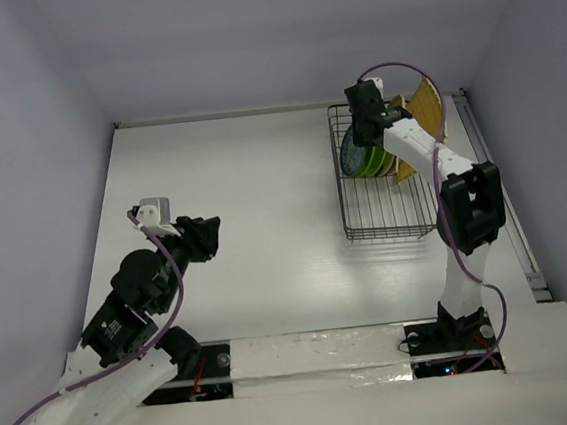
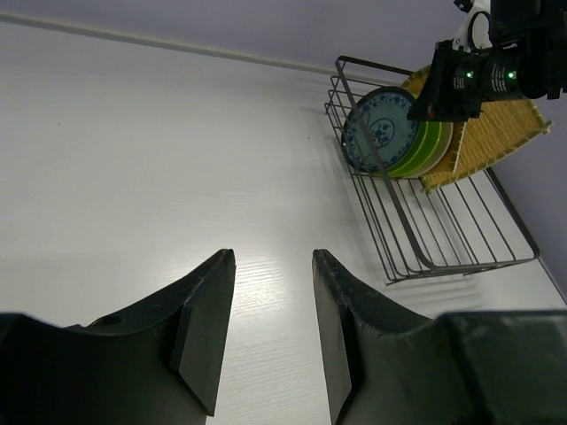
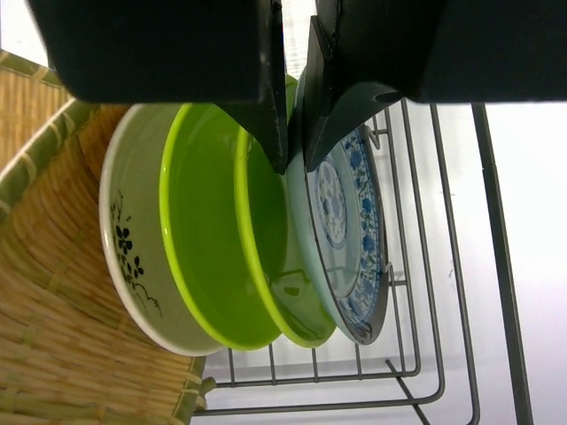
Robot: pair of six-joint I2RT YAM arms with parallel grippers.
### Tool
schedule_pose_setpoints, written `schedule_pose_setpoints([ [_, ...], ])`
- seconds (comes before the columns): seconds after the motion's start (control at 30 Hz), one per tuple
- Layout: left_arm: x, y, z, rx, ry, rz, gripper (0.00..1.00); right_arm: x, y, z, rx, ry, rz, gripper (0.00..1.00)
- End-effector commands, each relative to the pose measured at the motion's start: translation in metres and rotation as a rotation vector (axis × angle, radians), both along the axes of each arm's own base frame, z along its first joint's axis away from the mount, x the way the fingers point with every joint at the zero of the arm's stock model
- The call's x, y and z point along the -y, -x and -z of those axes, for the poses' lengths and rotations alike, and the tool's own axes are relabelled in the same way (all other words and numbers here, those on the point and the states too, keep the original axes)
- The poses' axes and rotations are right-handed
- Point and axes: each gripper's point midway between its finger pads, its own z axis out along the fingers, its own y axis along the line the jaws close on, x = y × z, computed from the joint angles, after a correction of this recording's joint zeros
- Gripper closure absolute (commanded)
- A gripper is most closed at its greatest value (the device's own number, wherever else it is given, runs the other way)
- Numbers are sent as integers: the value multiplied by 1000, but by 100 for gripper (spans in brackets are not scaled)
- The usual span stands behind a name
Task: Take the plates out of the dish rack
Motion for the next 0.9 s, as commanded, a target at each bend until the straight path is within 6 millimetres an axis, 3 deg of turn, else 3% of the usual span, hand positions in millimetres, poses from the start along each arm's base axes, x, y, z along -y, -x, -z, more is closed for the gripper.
schedule_pose_setpoints([
  [0.0,3,-3,-7,32,8,9,63,9,-10,-55,128,15,22,95],
  [0.27,3,-7,-8,36,11,12,62,16,1,-124,265,-9,26,100],
  [0.47,-2,-7,-9,43,9,-8,62,14,25,-189,399,-80,-9,100],
  [0.57,-5,-8,-10,46,13,-17,62,9,38,-211,439,-113,-38,100],
  [0.6,-4,-8,-10,46,14,-14,62,-1,47,-223,472,-140,-73,100],
  [0.7,-6,-9,-11,48,15,-25,62,-38,61,-232,494,-247,-200,100],
  [0.73,-9,-10,-12,53,19,-35,62,-72,69,-229,480,-305,-301,100],
  [0.8,-10,-9,-12,54,21,-40,62,-114,76,-219,456,-381,-395,100],
  [0.83,-14,-10,-13,58,23,-54,62,-153,93,-207,414,-422,-498,100],
  [0.87,-15,-9,-13,58,25,-57,62,-173,100,-199,389,-455,-535,100],
])
